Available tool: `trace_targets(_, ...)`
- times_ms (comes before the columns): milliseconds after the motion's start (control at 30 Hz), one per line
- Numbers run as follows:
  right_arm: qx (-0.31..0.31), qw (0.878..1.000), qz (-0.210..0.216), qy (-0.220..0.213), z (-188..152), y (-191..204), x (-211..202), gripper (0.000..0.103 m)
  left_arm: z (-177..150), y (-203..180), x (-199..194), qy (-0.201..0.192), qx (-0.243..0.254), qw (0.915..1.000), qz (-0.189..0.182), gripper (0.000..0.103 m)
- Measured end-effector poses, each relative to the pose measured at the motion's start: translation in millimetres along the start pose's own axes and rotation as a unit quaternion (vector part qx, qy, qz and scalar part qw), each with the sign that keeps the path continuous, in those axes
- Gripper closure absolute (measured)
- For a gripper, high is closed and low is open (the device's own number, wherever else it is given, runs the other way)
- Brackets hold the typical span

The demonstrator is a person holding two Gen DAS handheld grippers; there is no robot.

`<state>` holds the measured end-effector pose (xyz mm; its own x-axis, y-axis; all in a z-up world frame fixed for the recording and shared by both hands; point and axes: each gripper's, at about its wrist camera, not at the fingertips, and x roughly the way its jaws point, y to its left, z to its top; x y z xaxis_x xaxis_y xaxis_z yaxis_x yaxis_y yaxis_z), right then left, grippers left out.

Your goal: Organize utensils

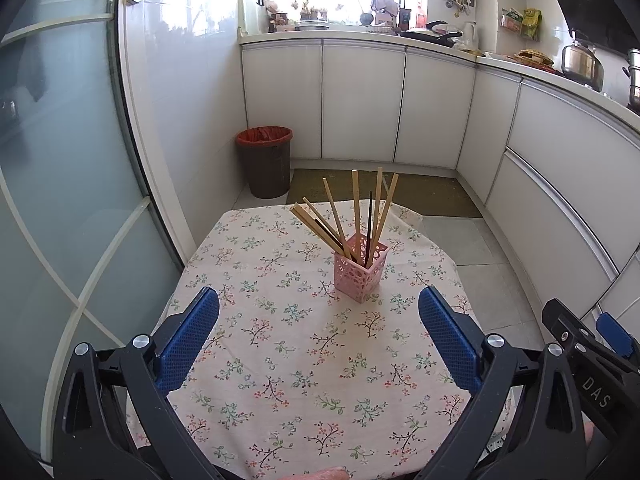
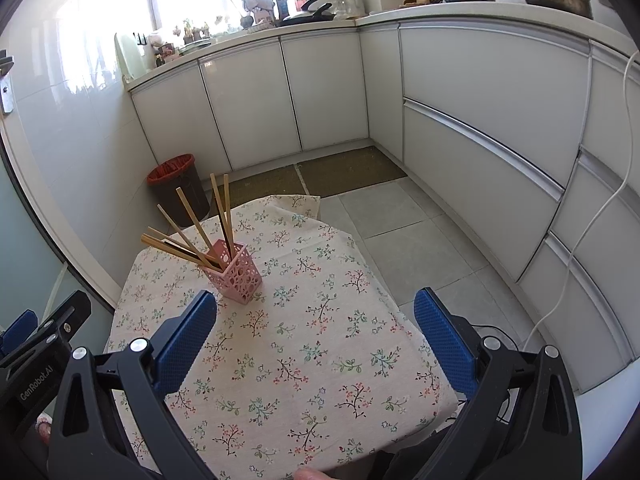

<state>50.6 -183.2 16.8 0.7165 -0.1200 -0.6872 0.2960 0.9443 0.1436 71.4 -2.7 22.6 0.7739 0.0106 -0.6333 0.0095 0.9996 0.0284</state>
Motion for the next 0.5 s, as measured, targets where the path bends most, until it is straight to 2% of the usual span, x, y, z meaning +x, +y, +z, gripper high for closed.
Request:
trace_targets(233, 0.001, 1.0, 0.0, 0.003, 0.0, -0.4, 2.0, 0.007, -0.4, -1.9, 4.0, 0.011, 0.003, 0.9999, 0.004, 0.007)
trace_targets(400, 0.005, 1.0, 0.001, 0.009, -0.1, -1.3, 4.9, 0.007, -2.9, -8.7, 2.8, -0.003, 0.022, 0.9997, 0.004, 0.009)
trace_targets(500, 0.005, 1.0, 0.0, 0.01, -0.6, -1.8, 6.5, 0.007, -2.9, -9.5, -0.4, -0.015, 0.023, 0.9996, 0.0, 0.018)
